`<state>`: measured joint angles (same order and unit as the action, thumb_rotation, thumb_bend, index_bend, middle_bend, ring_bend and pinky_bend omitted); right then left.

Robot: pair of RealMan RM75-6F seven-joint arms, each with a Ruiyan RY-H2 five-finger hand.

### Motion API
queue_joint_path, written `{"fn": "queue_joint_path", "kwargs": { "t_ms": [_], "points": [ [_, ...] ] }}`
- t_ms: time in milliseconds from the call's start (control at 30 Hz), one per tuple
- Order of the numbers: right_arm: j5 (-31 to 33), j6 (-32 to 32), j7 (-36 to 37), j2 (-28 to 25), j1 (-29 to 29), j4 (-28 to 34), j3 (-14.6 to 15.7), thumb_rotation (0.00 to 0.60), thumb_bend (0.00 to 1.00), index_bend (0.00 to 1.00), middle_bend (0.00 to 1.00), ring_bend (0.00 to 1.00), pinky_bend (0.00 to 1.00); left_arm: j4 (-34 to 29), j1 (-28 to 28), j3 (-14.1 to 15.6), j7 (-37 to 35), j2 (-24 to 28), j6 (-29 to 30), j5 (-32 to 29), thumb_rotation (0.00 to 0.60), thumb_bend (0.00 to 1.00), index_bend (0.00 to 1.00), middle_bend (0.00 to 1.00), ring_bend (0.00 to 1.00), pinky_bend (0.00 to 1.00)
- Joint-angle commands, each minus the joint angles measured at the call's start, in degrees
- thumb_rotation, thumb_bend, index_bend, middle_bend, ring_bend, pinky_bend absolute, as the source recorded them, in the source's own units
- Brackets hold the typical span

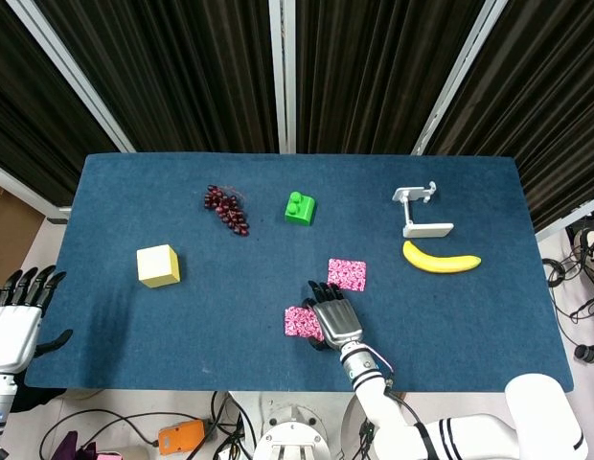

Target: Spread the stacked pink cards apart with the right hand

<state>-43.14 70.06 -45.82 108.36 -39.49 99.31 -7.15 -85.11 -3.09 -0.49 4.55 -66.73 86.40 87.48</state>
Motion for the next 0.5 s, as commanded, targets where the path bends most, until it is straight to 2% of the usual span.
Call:
{"fn": "queue_joint_path", "kwargs": {
  "t_ms": [33, 500],
  "points": [
    [-0.1, 0.0, -0.1, -0.1, 0.0, -0.1, 0.1, 0.6, 0.44, 0.39, 0.05, 0.0, 0.0, 0.2, 0.7, 0.0, 1.4, -1.3, 0.7, -0.8, 0.6, 0.1, 0.11, 0.06, 0.0, 0.0],
    [-0.9, -0.6, 0.3, -2.6, -0.3, 1.8, -0.6, 0.6, 0.51, 0.44, 0.05, 0.0, 0.0, 0.0, 0.4, 0.5, 0.6, -0.4, 0.7, 0.7, 0.6, 0.1, 0.11, 0.06, 0.0, 0.0]
  ]
}}
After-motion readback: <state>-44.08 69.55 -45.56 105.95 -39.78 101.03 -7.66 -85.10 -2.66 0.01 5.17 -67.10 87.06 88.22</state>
